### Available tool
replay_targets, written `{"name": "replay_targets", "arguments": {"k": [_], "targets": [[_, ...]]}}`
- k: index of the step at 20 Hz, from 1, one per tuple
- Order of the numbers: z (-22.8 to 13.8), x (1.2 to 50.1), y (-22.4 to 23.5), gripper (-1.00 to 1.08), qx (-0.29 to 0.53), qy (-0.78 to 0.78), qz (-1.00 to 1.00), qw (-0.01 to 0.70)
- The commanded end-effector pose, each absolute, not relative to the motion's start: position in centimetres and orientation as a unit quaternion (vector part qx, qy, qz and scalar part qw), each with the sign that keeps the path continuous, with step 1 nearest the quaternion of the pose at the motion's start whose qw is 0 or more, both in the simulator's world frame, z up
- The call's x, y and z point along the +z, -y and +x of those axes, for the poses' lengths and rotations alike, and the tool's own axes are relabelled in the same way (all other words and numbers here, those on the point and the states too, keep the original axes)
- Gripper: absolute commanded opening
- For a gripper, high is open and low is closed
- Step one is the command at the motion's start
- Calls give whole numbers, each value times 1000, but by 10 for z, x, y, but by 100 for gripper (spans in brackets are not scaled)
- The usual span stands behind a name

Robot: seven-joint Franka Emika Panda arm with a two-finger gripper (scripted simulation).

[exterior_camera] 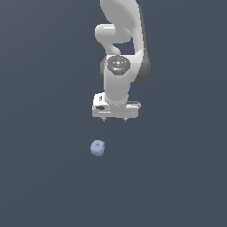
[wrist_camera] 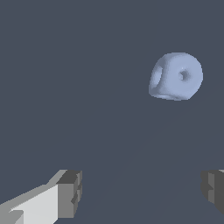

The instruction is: Pick up the object and move it to a goal position.

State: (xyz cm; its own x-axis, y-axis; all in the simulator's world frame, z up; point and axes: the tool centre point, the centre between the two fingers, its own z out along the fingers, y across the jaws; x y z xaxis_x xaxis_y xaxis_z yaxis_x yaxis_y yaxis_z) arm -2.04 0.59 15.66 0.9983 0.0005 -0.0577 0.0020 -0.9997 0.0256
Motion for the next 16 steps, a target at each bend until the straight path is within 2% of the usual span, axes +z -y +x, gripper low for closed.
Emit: {"name": "replay_targets", "arguments": {"k": [1,16], "targets": [[-17,155,-4,100,-28,2,1000,12],[43,118,46,100,-11,58,998,4]]}}
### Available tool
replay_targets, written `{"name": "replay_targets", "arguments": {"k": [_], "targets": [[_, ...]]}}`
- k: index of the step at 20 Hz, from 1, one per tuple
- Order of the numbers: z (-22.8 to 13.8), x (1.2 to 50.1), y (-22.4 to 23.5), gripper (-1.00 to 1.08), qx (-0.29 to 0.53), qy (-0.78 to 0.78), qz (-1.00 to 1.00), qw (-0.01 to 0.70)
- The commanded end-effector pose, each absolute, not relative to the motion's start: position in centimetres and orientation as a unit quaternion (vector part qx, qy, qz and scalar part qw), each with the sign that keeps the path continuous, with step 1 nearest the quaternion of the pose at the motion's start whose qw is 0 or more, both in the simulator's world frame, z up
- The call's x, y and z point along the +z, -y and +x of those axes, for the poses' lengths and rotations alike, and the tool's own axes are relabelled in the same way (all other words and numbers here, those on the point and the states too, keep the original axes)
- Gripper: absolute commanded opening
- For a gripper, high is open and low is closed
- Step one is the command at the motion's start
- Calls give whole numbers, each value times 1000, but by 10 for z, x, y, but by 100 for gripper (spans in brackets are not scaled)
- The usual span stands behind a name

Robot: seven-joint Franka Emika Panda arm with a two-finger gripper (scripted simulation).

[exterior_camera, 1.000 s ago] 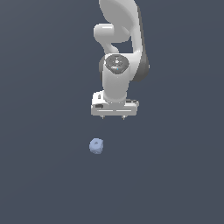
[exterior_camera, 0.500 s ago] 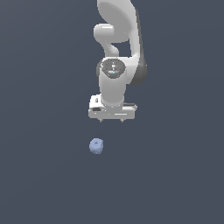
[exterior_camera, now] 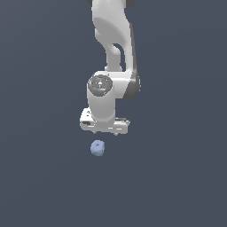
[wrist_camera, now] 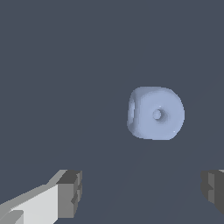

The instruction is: Pick up the object and move it to a goal position.

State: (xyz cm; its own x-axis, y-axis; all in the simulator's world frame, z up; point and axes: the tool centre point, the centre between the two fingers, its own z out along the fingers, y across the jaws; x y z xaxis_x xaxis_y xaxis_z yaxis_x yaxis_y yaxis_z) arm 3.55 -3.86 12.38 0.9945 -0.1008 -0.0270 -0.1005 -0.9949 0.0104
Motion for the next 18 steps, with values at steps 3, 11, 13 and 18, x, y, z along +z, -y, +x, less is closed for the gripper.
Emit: {"name": "replay_targets", "arguments": {"k": [3,11,13,18], "targets": [[55,108,59,100,-7,71,997,2],[72,92,79,100,-1,90,996,0],[74,90,81,100,0,92,996,0],[73,88,81,100,-1,92,996,0]]}}
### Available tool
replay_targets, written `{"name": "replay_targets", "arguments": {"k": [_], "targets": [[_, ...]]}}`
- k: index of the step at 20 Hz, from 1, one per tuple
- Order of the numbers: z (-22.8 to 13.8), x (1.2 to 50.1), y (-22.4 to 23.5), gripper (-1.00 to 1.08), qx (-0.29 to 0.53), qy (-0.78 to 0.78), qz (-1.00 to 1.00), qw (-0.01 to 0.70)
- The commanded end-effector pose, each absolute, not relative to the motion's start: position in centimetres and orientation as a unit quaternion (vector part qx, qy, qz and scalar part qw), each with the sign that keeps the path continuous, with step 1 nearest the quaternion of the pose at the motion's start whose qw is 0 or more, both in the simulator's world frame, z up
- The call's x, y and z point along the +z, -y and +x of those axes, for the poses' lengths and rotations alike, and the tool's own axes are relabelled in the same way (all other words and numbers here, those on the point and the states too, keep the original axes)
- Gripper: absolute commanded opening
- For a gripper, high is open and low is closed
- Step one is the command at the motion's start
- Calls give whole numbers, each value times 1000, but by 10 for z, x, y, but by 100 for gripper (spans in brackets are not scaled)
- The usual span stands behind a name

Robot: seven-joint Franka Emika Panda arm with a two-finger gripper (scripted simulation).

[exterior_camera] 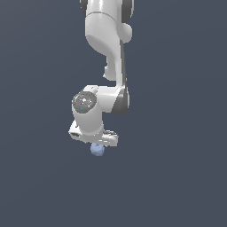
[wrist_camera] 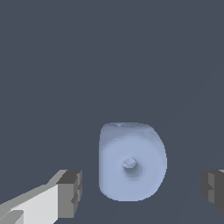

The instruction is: Pick up the object and move it to a goal position.

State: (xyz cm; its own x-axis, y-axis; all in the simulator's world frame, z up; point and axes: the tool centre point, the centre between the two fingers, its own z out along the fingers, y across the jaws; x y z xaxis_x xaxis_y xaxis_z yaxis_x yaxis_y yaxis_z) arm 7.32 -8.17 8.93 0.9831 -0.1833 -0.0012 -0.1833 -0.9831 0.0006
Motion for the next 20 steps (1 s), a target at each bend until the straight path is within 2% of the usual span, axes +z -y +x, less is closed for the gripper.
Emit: {"name": "replay_targets", "arguments": {"k": [1,10,16,17,20], "targets": [[73,86,81,100,-1,92,996,0],[73,45,82,100,0,92,996,0],[74,39,82,100,0,93,996,0],[74,39,82,-100,0,93,996,0],[74,39,82,-100,0,93,996,0]]}}
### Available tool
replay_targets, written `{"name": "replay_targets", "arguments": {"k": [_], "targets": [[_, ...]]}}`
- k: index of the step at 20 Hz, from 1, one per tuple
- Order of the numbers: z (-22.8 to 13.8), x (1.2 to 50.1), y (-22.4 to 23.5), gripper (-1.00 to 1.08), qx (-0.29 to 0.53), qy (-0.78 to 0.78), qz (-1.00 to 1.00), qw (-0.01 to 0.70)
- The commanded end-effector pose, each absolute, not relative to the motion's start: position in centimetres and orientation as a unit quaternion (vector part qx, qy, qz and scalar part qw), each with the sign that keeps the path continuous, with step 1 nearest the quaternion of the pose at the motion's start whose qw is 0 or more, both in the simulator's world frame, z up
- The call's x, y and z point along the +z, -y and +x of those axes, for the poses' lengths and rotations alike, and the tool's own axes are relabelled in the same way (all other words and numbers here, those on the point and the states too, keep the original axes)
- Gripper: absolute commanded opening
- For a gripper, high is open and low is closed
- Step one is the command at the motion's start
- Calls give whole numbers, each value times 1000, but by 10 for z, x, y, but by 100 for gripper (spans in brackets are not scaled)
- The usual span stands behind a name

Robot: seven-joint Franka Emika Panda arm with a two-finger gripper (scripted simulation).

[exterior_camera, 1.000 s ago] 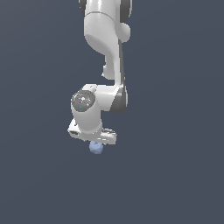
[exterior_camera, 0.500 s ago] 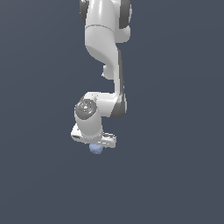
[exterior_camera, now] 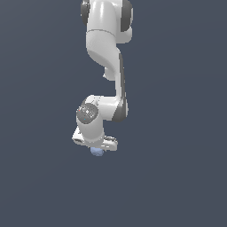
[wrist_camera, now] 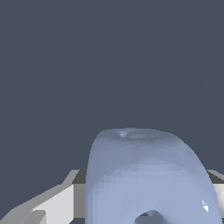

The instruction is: Pick up the object and move it to a goal position.

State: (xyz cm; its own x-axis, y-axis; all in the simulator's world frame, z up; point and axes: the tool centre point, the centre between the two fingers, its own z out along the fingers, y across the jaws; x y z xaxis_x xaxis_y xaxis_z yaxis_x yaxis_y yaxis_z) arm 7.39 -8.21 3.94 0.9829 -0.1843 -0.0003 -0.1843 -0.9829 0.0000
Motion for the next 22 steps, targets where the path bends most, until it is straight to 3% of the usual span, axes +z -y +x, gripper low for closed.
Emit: {"name": "replay_targets", "arguments": {"k": [1,12,22], "targets": [[74,39,82,-100,0,-93,-996,0],[71,43,85,-100,6,-85,-996,-8],[50,77,106,-100,50,-25,-996,-73]]}}
